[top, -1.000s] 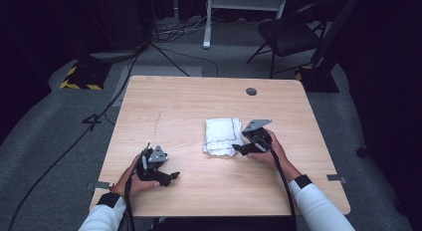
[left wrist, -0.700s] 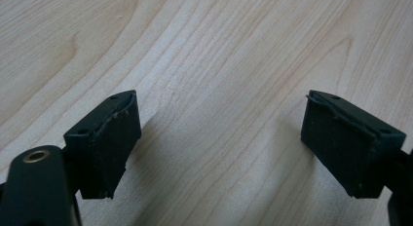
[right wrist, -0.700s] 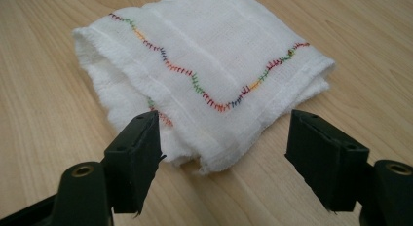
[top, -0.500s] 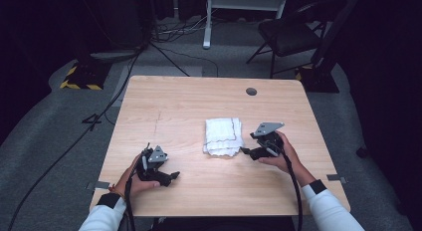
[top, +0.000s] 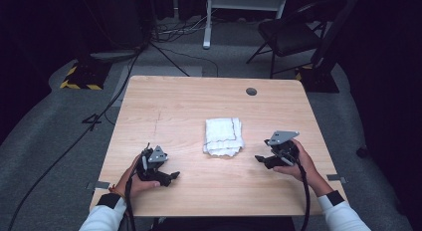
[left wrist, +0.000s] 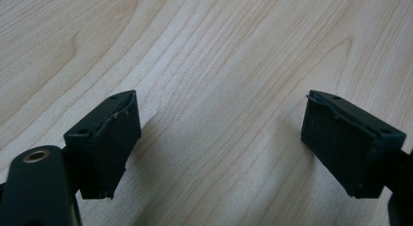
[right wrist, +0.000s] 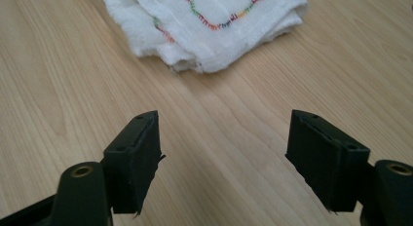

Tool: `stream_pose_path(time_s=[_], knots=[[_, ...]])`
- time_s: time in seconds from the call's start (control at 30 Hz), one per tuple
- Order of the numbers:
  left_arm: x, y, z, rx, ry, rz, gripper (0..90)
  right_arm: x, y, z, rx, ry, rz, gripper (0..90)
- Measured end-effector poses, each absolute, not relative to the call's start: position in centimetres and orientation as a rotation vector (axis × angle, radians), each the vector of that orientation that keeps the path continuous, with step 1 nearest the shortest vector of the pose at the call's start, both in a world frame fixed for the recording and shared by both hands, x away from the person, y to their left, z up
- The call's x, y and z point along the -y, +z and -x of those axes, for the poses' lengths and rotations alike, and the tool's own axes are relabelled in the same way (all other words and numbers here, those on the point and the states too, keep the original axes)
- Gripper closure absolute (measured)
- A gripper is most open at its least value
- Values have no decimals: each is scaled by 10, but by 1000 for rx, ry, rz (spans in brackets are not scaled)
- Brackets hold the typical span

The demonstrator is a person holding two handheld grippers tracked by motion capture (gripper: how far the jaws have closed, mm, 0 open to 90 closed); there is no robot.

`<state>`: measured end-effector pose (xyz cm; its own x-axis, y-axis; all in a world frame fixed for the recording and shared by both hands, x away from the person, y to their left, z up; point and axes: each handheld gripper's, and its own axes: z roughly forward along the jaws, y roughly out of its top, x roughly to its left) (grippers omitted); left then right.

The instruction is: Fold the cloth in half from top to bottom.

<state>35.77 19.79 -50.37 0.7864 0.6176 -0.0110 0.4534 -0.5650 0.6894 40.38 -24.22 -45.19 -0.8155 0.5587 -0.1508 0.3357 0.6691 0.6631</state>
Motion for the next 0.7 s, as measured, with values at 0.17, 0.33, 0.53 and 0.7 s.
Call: stream_pose_path(time_s=[0.17, 0.33, 0.53, 0.7], knots=[[-198, -504, -357, -793, 302, -2268, 148, 259, -454, -393, -2524, 897, -727, 293], [-198, -504, -357, -795, 303, -2268, 148, 276, -461, -384, -2517, 878, -746, 290], [-198, -504, -357, -795, 303, -2267, 148, 293, -468, -375, -2515, 874, -783, 290], [-197, -504, -357, -798, 304, -2267, 148, 309, -475, -370, -2500, 894, -853, 287]])
